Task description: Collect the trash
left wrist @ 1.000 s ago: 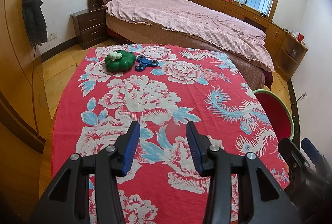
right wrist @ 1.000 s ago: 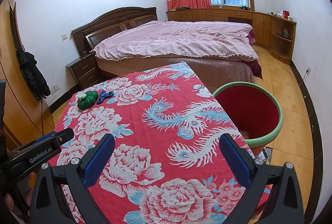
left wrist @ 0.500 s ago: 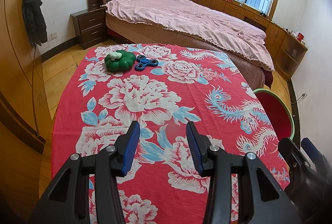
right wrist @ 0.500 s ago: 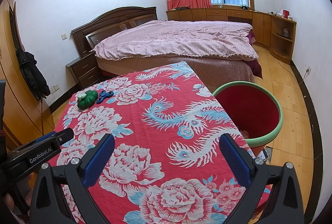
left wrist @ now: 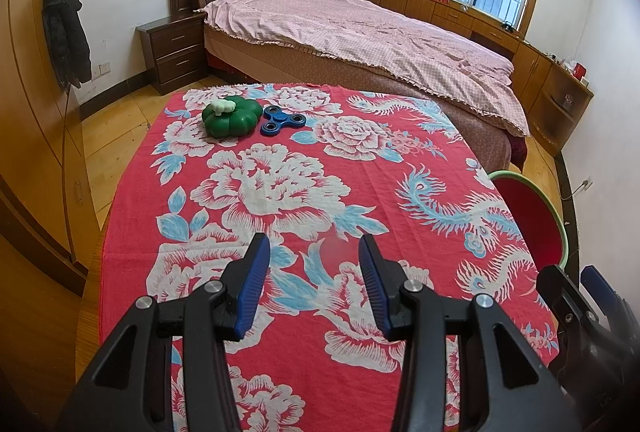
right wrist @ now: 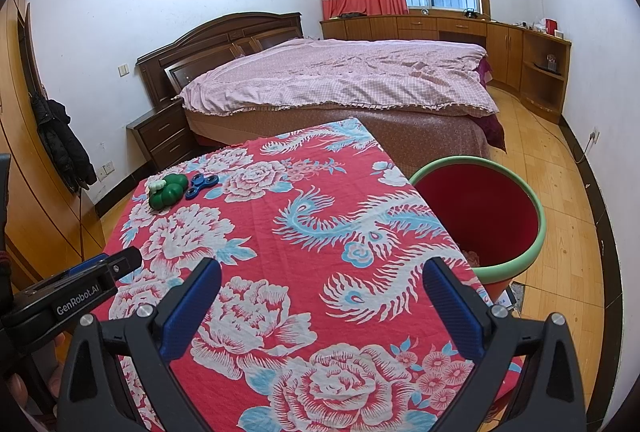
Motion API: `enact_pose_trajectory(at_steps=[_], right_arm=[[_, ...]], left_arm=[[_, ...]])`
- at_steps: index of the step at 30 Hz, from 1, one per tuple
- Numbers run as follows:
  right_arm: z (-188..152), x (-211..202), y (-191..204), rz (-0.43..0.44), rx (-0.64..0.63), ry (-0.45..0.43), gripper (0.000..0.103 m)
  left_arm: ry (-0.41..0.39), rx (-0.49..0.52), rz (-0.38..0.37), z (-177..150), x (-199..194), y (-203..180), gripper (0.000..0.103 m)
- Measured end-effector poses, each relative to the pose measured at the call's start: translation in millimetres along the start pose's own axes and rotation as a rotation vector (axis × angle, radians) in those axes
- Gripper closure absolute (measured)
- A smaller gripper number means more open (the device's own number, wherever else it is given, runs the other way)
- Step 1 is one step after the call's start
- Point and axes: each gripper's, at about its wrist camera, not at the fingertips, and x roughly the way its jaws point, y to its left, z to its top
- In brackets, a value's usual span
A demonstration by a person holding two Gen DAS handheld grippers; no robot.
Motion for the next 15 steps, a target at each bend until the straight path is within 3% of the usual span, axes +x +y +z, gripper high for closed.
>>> enact_pose_trajectory(at_steps=[15], right_arm=[[0.2,0.0,0.0,0.000,0.000,0.001,0.001]], left_arm=[[0.003,-0.002,0.001,-0.9,0.5,1.8,0.057]])
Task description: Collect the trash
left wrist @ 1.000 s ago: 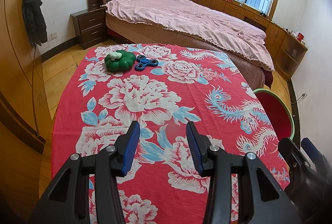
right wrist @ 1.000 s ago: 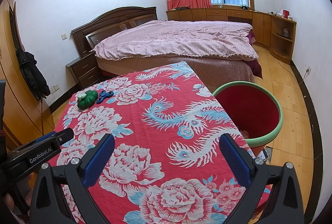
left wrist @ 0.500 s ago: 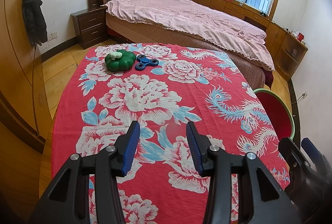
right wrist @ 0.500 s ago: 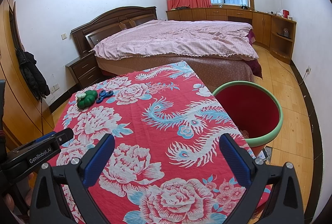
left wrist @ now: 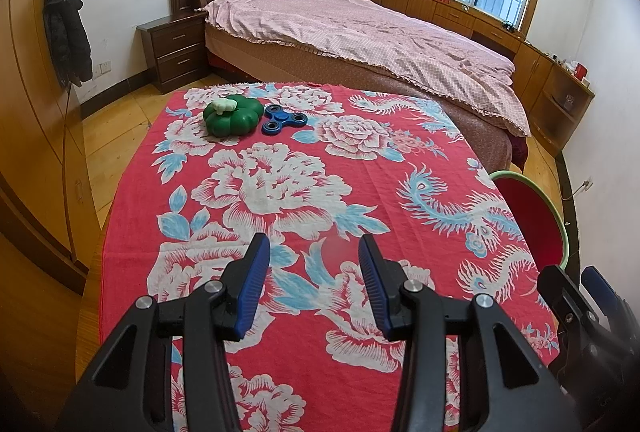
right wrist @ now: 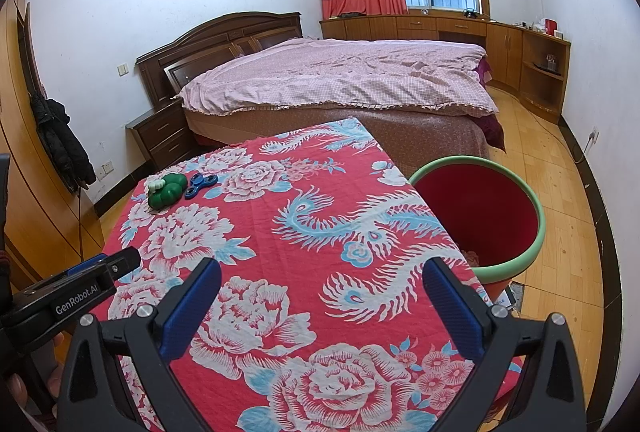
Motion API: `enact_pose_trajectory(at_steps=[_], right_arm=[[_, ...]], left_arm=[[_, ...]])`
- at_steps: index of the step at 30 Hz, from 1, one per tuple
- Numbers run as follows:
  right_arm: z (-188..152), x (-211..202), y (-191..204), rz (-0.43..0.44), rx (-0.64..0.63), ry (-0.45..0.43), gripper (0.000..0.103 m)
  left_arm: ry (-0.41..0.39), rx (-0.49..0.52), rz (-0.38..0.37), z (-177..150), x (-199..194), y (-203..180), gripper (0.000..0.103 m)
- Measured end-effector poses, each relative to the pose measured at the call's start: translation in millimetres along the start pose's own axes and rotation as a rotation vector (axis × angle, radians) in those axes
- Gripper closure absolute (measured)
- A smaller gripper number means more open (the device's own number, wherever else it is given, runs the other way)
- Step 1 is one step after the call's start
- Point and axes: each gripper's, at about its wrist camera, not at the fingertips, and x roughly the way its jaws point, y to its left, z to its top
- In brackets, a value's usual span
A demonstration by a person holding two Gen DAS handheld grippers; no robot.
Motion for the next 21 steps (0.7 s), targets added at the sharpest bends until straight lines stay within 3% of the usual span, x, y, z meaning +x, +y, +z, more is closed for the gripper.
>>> enact_pose_trajectory(at_steps=[21], right_arm=[[0.5,0.2,-0.1,-0.001,0.000,0.000,0.001]], left_arm=[[-0.001,-0.005,0.005,-1.9,0.4,5.0,0.057]])
